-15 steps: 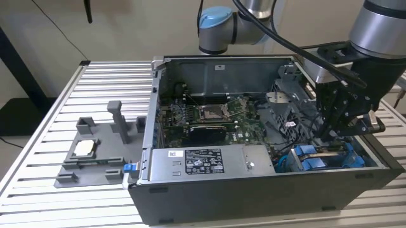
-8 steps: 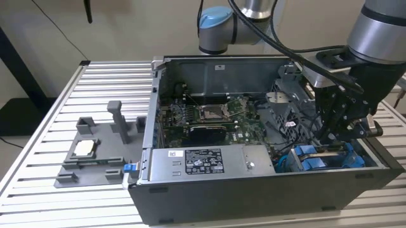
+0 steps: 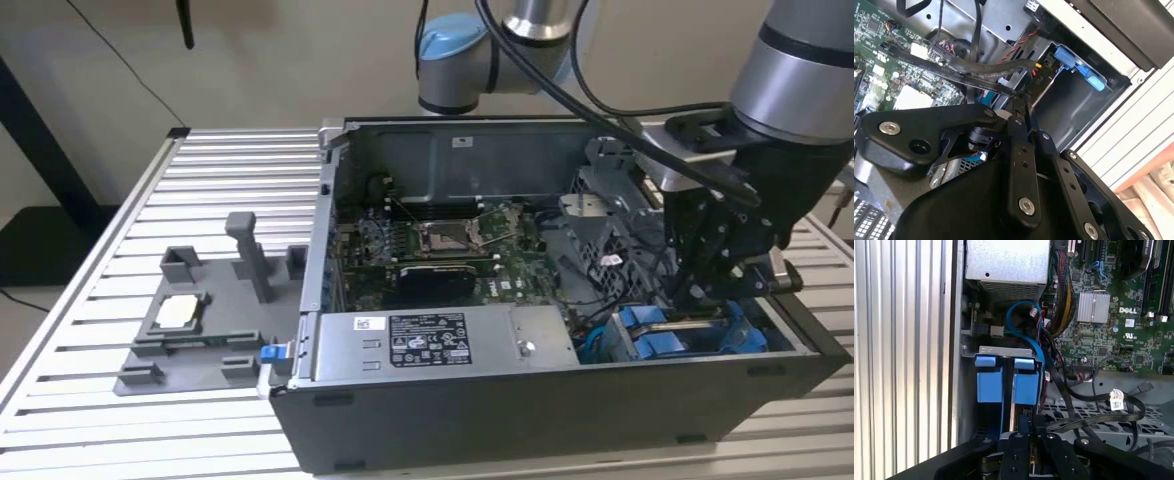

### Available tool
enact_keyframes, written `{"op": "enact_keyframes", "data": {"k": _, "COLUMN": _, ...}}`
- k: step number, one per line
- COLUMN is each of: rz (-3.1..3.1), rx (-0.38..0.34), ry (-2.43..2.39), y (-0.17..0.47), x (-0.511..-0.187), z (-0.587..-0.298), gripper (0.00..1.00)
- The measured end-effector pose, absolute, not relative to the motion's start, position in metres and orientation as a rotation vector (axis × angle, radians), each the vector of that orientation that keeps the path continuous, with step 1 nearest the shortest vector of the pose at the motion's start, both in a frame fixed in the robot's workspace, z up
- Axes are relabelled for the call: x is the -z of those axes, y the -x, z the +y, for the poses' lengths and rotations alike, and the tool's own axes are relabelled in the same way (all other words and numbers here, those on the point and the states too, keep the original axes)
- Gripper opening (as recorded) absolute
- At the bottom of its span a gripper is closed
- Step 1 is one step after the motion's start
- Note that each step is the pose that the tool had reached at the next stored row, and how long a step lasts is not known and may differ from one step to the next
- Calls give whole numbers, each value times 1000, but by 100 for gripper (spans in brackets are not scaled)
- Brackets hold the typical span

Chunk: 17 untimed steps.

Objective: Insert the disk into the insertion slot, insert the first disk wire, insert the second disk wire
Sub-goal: 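Insert the second disk wire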

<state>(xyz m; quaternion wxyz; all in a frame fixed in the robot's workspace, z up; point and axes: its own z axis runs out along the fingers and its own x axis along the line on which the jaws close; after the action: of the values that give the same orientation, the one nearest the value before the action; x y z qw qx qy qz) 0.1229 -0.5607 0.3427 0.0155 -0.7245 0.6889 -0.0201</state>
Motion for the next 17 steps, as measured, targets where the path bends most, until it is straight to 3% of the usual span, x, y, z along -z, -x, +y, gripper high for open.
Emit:
{"op": "enact_keyframes", "data": {"k": 10, "rz": 2176, "rx": 63, "ry": 2222, "y": -124, "x": -335, "z": -562, "gripper": 16}}
{"op": "enact_keyframes", "data": {"k": 12, "rz": 2183, "rx": 63, "ry": 2216, "y": -124, "x": -335, "z": -563, "gripper": 18}}
{"op": "enact_keyframes", "data": {"k": 13, "rz": 2187, "rx": 63, "ry": 2212, "y": -124, "x": -336, "z": -563, "gripper": 24}}
{"op": "enact_keyframes", "data": {"k": 17, "rz": 2199, "rx": 63, "ry": 2201, "y": -124, "x": -344, "z": -564, "gripper": 24}}
